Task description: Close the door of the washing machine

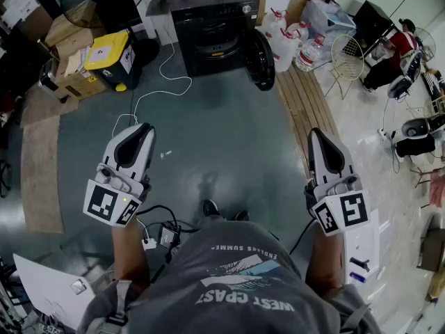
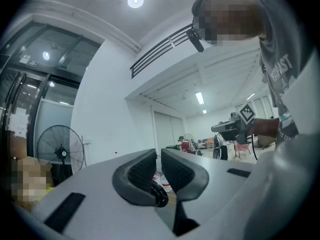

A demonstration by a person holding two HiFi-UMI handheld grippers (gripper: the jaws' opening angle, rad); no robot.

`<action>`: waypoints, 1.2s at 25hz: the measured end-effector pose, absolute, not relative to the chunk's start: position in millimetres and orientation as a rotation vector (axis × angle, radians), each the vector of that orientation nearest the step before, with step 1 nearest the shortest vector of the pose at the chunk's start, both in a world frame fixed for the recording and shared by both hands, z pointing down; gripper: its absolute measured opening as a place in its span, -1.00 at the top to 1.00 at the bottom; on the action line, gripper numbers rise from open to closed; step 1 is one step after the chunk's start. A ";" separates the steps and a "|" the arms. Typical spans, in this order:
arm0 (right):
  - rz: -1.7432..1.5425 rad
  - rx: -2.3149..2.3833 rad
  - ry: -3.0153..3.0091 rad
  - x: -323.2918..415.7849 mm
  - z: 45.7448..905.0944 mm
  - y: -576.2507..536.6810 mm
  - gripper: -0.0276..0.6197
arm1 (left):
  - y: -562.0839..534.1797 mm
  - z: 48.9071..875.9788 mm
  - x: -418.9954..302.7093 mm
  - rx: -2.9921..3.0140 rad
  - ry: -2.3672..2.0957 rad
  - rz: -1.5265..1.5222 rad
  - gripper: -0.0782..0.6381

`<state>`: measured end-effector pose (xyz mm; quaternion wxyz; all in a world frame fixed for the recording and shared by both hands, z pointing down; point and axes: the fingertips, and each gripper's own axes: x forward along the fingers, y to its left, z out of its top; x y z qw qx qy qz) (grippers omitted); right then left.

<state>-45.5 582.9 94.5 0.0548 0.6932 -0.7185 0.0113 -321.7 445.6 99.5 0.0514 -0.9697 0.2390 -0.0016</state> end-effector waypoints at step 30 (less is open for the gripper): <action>0.151 2.113 -2.235 -44.3 124.7 469.6 0.82 | 363.9 127.6 -344.2 -2.959 0.829 -0.049 0.65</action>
